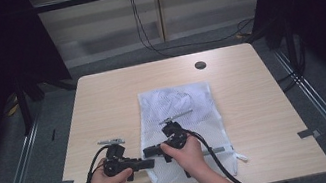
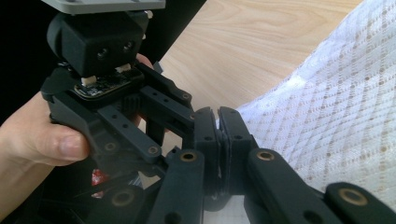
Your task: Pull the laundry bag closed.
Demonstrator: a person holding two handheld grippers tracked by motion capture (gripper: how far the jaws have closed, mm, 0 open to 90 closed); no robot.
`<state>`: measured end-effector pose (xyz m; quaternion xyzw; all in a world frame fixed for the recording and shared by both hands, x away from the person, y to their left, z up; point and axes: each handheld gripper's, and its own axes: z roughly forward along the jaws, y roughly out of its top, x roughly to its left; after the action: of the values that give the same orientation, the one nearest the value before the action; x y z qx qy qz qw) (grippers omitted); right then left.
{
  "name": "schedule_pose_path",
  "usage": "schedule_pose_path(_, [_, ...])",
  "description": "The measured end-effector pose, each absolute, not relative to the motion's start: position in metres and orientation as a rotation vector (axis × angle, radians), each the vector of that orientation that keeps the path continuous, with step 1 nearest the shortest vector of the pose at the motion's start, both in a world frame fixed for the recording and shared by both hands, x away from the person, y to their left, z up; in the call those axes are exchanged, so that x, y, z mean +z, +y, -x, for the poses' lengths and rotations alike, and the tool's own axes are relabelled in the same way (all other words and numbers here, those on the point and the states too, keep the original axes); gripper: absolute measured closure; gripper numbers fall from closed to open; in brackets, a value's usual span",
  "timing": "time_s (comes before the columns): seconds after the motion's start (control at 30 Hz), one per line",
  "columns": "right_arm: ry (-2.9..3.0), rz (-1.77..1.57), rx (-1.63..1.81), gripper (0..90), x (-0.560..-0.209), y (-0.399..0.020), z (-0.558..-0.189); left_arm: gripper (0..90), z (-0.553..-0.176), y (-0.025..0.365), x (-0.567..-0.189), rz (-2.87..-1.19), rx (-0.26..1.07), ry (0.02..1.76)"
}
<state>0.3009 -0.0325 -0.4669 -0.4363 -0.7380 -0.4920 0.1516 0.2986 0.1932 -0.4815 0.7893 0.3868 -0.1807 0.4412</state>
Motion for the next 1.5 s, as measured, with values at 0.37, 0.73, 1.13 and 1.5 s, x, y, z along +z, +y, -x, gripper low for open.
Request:
schedule_pose_path(0.37, [-2.101,1.247,-1.441,87.2,-0.465,-0.037,-0.3,87.6,-0.298,0.194,-0.479,-1.934,-0.471,0.993])
schedule_pose_path(0.73, [-2.076,1.254,-1.456,87.3,-0.466,-0.045,-0.299,88.1,-0.299,0.196,-0.477,-1.914,-0.481,1.009])
schedule_pose_path(1.13, [-2.066,1.251,-1.465,87.4,-0.467,-0.049,-0.298,88.1,-0.298,0.197,-0.477,-1.911,-0.49,1.002])
schedule_pose_path(1.5, [-2.015,1.261,-1.475,87.4,-0.467,-0.051,-0.298,80.6,-0.298,0.194,-0.481,-1.899,-0.46,0.98])
